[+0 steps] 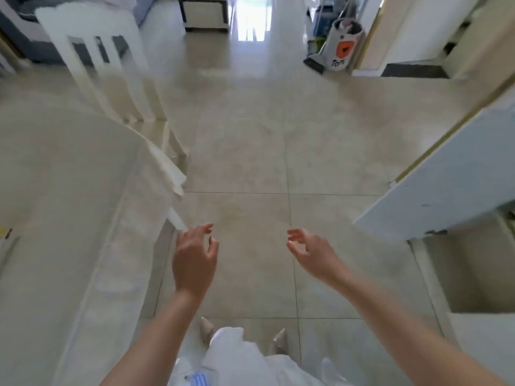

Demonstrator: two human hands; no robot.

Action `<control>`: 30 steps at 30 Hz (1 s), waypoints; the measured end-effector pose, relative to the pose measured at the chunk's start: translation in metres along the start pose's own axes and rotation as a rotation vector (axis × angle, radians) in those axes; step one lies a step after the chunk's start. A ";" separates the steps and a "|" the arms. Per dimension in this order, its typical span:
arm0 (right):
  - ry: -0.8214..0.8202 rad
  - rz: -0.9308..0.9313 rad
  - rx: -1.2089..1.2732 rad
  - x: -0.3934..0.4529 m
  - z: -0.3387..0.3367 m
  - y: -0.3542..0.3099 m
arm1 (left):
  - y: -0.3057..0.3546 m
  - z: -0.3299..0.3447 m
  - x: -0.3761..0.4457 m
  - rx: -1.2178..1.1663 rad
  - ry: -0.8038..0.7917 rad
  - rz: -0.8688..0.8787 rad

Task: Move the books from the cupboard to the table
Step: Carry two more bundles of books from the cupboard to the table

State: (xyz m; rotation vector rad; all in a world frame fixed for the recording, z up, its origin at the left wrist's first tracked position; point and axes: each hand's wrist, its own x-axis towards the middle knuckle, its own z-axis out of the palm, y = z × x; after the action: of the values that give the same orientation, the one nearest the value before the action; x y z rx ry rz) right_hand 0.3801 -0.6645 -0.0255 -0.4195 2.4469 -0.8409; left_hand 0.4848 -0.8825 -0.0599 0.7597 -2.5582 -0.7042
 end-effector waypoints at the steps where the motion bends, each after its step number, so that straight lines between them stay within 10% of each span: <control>1: 0.029 0.022 0.024 -0.007 -0.013 0.019 | 0.022 0.012 -0.002 -0.020 -0.023 0.024; 30: 0.623 0.798 0.636 -0.091 -0.337 0.469 | 0.559 0.429 -0.056 -0.071 -1.000 0.834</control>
State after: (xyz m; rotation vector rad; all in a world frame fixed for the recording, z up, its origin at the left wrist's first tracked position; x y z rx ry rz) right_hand 0.2095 -0.1063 -0.0641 1.1136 2.3102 -1.3958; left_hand 0.1001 -0.2909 -0.1035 -0.9216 -3.2016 -0.9920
